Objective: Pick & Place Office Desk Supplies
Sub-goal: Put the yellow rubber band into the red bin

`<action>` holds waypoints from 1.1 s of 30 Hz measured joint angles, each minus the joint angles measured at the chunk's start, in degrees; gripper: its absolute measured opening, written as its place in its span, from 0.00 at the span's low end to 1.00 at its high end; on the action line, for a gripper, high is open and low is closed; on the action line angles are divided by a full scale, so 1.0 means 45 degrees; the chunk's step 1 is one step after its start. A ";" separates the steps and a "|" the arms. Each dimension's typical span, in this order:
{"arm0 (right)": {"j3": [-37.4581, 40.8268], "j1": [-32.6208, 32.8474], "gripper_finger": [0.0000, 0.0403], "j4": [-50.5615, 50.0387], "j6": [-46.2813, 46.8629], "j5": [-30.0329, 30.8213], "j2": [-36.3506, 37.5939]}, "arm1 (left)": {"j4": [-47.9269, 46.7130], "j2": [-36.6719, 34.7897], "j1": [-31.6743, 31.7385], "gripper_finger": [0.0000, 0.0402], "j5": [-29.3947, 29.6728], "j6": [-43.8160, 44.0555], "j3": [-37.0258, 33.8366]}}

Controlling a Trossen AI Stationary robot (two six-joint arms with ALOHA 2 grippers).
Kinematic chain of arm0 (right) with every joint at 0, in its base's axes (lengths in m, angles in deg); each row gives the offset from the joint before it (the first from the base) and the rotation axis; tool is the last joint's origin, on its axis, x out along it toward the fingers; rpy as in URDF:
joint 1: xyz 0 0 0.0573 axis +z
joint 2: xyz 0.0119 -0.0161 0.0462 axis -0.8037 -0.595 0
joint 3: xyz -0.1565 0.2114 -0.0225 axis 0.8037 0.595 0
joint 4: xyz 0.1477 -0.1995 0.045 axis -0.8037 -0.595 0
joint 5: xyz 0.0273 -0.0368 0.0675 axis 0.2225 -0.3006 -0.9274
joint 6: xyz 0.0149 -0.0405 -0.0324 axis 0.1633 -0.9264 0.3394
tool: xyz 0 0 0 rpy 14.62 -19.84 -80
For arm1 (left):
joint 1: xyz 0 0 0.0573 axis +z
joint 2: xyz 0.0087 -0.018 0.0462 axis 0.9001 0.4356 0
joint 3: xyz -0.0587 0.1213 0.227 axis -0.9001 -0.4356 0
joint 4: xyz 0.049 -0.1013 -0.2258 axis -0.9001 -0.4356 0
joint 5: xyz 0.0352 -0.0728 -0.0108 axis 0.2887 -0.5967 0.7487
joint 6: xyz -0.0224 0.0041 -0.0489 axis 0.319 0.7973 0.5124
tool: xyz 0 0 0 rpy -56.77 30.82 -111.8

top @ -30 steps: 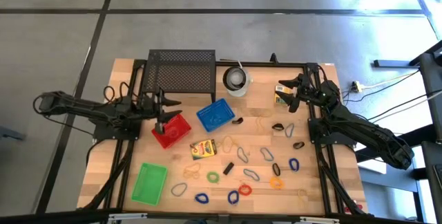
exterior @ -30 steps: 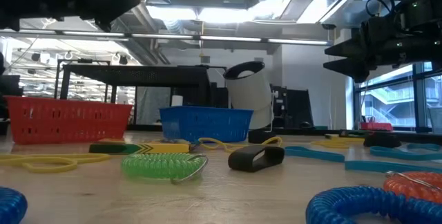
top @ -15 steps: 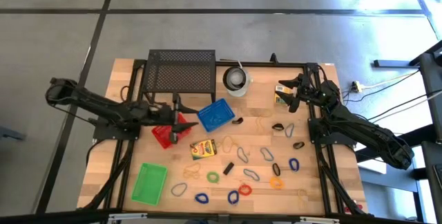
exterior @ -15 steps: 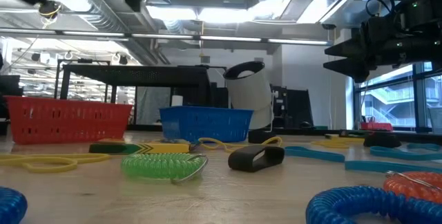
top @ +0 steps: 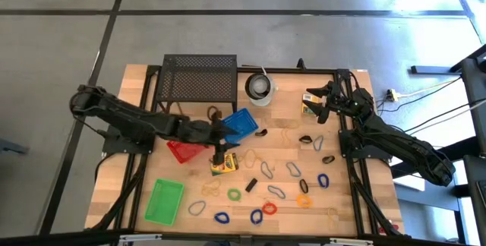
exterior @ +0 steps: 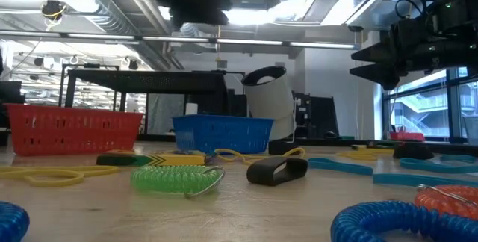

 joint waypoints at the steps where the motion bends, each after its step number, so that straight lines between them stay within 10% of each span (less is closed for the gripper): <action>1: 0.0000 0.0000 0.77 0.0000 0.0000 -0.0001 0.0000 | -0.0107 0.0308 0.0002 0.46 0.0000 -0.0301 0.0264; 9: 0.0000 0.0004 0.77 0.0005 0.0000 0.0005 0.0000 | -0.0114 0.2785 0.0460 0.46 -0.0263 -0.2346 0.1903; 20: 0.0000 0.0004 0.77 0.0075 -0.0342 0.0424 0.0000 | -0.0165 0.5876 0.1596 0.46 -0.4755 -0.2854 0.3694; 33: 0.0000 0.0004 0.77 0.0087 0.0005 0.0685 0.0000 | -0.0003 0.7835 0.1672 0.46 -0.4639 -0.3701 0.3734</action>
